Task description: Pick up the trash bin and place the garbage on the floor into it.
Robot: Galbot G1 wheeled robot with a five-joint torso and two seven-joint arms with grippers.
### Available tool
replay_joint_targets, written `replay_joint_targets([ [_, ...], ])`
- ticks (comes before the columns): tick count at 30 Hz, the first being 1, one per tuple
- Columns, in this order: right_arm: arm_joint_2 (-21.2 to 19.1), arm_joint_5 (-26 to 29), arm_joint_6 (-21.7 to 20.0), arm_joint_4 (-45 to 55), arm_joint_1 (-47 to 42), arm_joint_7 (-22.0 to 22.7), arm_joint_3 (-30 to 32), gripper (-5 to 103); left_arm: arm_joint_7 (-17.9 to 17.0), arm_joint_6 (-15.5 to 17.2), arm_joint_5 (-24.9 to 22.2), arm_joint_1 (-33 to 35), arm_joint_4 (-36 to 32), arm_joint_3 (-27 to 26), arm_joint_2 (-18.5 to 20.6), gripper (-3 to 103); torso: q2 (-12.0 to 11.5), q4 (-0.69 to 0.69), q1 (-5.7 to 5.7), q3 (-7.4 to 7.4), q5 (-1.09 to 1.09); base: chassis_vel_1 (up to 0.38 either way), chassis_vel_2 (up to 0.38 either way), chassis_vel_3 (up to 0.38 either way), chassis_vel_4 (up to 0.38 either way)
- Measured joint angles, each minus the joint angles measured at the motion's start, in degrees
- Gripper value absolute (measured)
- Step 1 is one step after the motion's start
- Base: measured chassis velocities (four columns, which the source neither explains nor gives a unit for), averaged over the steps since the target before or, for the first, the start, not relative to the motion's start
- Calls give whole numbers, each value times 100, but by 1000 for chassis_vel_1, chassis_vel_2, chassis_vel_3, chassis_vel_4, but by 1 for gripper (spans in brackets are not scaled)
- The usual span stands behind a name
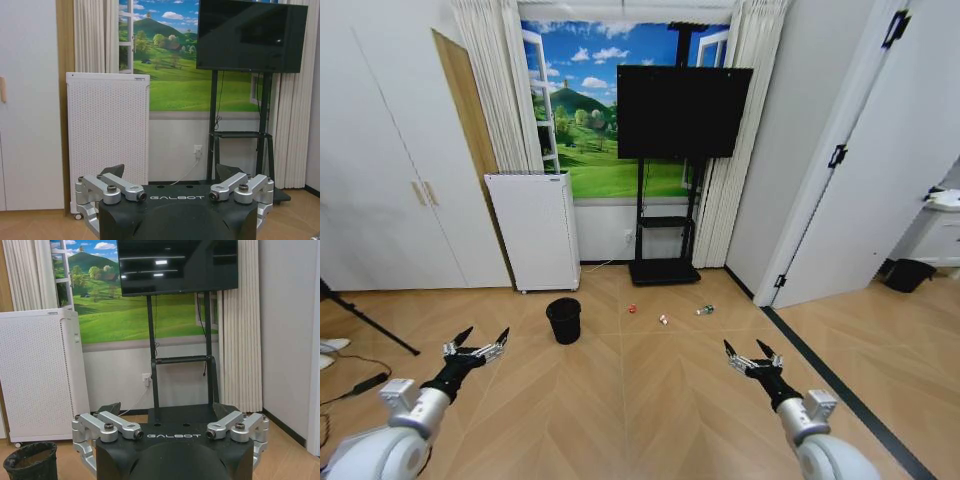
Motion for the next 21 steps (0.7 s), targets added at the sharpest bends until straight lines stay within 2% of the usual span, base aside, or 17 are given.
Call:
replay_joint_targets([
  [14,28,-16,16,27,-24,-9,12,100,11,-20,-13,8,-2,-11,5,100,0,-1,0,0,0,-172,160,176,-165],
  [21,30,-8,31,-1,-19,-18,-1,100,10,-21,-5,20,-15,-11,-19,100,-1,0,1,1,2,-280,298,286,-292],
])
